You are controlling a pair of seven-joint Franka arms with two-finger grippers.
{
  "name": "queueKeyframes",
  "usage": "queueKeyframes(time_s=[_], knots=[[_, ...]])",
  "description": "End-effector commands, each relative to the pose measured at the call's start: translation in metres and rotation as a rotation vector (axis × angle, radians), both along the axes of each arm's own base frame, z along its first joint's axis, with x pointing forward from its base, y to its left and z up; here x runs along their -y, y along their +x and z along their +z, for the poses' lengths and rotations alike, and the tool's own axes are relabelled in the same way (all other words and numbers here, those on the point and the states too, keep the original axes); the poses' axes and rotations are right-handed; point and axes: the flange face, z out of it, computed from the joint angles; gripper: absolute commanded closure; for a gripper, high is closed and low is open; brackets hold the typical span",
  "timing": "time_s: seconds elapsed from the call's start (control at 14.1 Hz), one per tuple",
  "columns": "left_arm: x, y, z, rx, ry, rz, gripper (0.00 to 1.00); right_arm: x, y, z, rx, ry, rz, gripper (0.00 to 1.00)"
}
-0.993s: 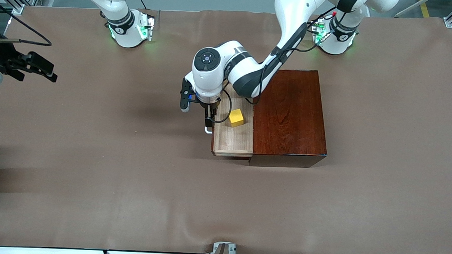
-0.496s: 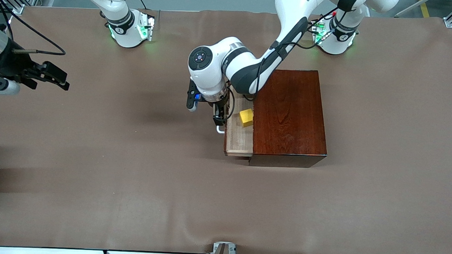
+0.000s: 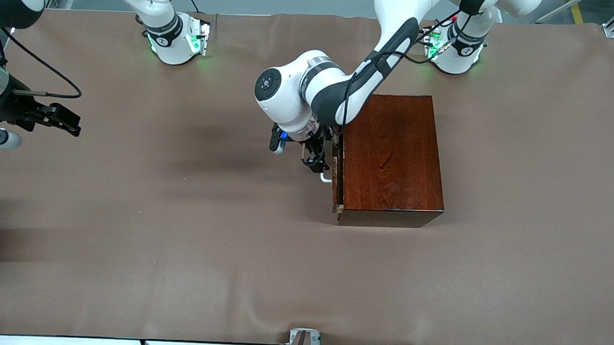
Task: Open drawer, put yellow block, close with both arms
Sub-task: 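Push the drawer shut into the box with the left gripper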
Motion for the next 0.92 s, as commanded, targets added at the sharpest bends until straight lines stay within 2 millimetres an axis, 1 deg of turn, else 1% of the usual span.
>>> queueKeyframes(time_s=[0.0,0.07,0.21,0.35,0.43,0.57,0.64,0.71,0.78,0.85], knots=[[-0.018,0.003,0.008,0.002,0.075,-0.020,0.00,0.023,-0.004,0.010,0.012,0.007,-0.045,0.00],[-0.021,0.004,0.007,-0.004,0.086,-0.013,0.00,0.027,-0.005,0.011,0.012,0.010,-0.053,0.00],[-0.028,0.005,0.003,-0.006,0.123,-0.009,0.00,0.023,-0.003,0.017,0.032,0.014,-0.044,0.00],[-0.027,0.004,0.002,-0.004,0.121,0.002,0.00,0.018,-0.005,0.022,0.041,0.016,-0.037,0.00],[-0.023,0.003,0.002,0.002,0.111,0.011,0.00,0.018,-0.006,0.025,0.040,0.017,-0.037,0.00],[-0.004,-0.001,0.013,0.100,0.012,0.093,0.00,0.023,-0.006,0.025,0.040,0.020,-0.043,0.00],[0.005,-0.002,0.015,0.142,-0.034,0.135,0.00,0.025,-0.005,0.025,0.041,0.020,-0.048,0.00],[0.011,-0.002,0.021,0.179,-0.077,0.183,0.00,0.025,-0.005,0.025,0.041,0.023,-0.048,0.00],[0.014,-0.002,0.028,0.202,-0.101,0.223,0.00,0.024,-0.006,0.025,0.040,0.023,-0.047,0.00],[0.015,-0.003,0.049,0.242,-0.137,0.289,0.00,0.024,-0.006,0.024,0.037,0.023,-0.047,0.00]])
